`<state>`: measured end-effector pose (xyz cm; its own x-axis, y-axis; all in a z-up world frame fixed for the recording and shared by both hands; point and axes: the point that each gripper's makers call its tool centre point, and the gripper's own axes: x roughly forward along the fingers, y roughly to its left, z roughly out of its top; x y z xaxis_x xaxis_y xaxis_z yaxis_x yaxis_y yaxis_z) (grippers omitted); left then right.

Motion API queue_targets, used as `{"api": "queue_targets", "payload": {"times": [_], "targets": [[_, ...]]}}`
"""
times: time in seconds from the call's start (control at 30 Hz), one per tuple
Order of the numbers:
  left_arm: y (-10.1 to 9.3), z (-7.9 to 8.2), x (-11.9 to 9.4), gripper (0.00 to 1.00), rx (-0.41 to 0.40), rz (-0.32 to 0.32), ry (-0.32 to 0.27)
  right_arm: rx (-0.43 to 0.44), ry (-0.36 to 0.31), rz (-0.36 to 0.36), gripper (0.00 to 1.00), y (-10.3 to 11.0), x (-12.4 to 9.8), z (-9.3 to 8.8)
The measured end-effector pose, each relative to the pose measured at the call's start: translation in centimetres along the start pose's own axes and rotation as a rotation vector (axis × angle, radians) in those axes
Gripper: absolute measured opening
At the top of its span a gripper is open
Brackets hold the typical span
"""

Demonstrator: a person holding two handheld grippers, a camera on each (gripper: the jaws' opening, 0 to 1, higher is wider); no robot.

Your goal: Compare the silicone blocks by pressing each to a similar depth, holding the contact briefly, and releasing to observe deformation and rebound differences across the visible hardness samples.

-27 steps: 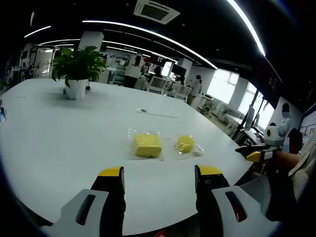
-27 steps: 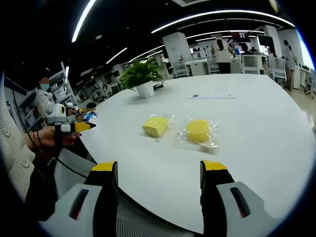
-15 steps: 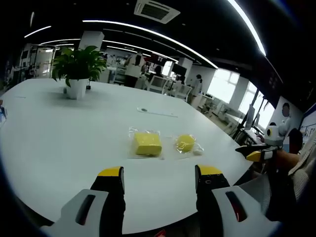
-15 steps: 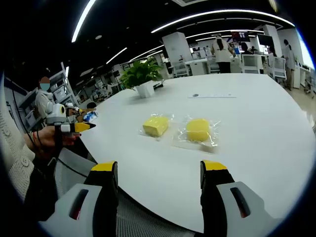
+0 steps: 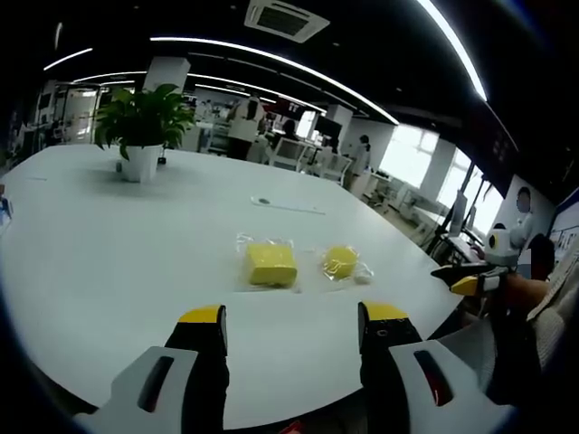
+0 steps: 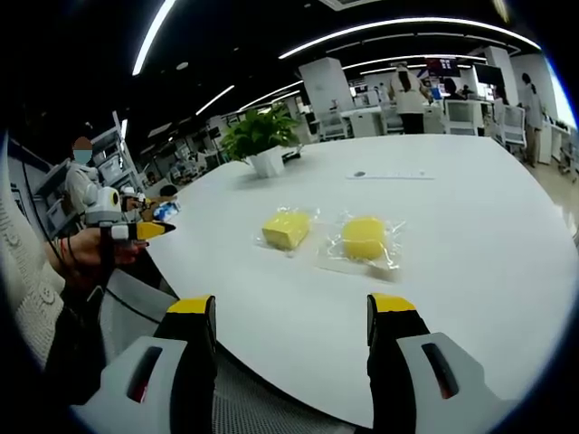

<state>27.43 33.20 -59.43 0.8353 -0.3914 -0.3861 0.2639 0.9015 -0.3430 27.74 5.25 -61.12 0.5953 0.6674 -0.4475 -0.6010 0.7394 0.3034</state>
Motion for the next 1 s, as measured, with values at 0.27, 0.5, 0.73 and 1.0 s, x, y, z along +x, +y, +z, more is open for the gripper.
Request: {"api": "queue_targets", "payload": {"times": [0.27, 0.5, 0.73, 1.0], "targets": [[-0.4, 0.4, 0.9, 0.58, -0.072, -0.038, 0.002, 0.007, 0.011, -0.001, 0.62, -0.2, 0.2, -0.2], [0.2, 1.3, 2.3, 0.58, -0.16, -0.065, -0.011, 0.015, 0.019, -0.009, 0.63, -0.5, 0.5, -0.2], [1.7, 2.4, 4.0, 0.59, -0.277, -0.076, -0.044, 0.027, 0.033, -0.023, 0.64, -0.8, 0.8, -0.3], [2.6, 4.1, 6.4, 0.61, -0.448, -0.104, -0.109, 0.047, 0.059, -0.042, 0.63, -1.4, 1.1, -0.7]]}}
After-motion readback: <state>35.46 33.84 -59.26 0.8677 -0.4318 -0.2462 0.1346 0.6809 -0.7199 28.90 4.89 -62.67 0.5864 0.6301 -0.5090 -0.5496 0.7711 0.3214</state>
